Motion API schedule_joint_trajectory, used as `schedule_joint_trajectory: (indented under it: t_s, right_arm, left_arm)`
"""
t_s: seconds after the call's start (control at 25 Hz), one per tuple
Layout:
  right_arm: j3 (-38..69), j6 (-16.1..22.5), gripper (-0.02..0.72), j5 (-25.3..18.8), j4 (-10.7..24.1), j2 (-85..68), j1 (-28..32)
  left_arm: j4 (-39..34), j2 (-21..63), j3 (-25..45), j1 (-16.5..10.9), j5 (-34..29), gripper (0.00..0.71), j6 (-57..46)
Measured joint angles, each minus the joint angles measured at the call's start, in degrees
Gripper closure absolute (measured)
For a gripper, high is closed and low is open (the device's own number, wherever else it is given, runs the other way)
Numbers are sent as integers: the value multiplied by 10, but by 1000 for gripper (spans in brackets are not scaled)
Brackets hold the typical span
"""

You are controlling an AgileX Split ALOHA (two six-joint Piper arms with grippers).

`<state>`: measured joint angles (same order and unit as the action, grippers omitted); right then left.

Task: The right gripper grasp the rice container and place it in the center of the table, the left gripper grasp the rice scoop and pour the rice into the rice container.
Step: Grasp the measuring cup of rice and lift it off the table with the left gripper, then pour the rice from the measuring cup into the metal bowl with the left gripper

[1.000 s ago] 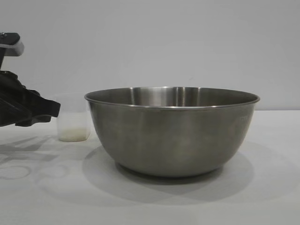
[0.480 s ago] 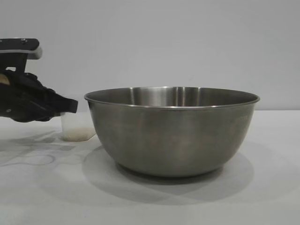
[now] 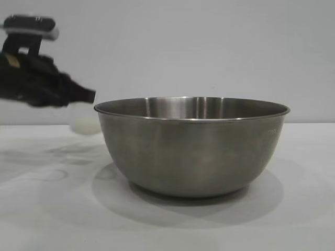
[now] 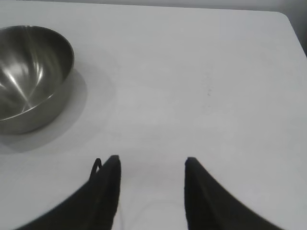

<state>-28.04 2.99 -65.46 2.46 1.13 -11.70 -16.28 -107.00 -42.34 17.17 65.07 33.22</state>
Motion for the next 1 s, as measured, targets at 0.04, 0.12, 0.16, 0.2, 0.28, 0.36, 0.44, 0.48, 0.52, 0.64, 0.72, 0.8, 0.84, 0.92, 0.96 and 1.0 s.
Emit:
schedule_joint_trajectory:
  t_s: [0.04,0.12,0.16,0.2,0.28,0.36,0.44,0.48,0.52,0.64,0.72,0.8,0.84,0.92,0.96,1.0]
  right_arm:
    - [0,0,441,0,0,0,0]
    - [0,0,441,0,0,0,0]
    - [0,0,441,0,0,0,0]
    - [0,0,441,0,0,0,0]
    - [0,0,441,0,0,0,0]
    - [0,0,441,0,0,0,0]
    - [0,0,441,0,0,0,0]
    - [0,0,441,0,0,0,0]
    - [0,0,441,0,0,0,0]
    - [0,0,441,0,0,0,0]
    - [0,0,441,0,0,0,0]
    - [0,0,441,0,0,0,0]
    - [0,0,441,0,0,0,0]
    - [0,0,441,0,0,0,0]
    - [0,0,441,0,0,0,0]
    - [0,0,441,0,0,0,0]
  left_arm:
    - [-27,7,0,0,0,710,29]
    - [-74,17,0,0,0,710,91]
    - [-95,17,0,2,0,710,117]
    - [-113,17,0,7,0,710,139]
    - [-147,17,0,16,0,710,198]
    - [-190,17,0,30,0,710,250]
    - [-237,17,-1,40,-2,710,296]
    - [-263,17,-4,45,-8,710,316]
    - [-287,17,-7,49,-18,710,340]
    - [-351,17,-27,52,-52,710,397]
    - [-387,17,-41,53,-76,710,423]
    - [-420,17,-56,56,-94,710,438]
    - [-434,17,-65,57,-102,710,443]
    - [-457,17,-81,62,-122,710,458]
    - [-469,17,-88,64,-131,710,465]
    - [-479,17,-97,66,-140,710,469]
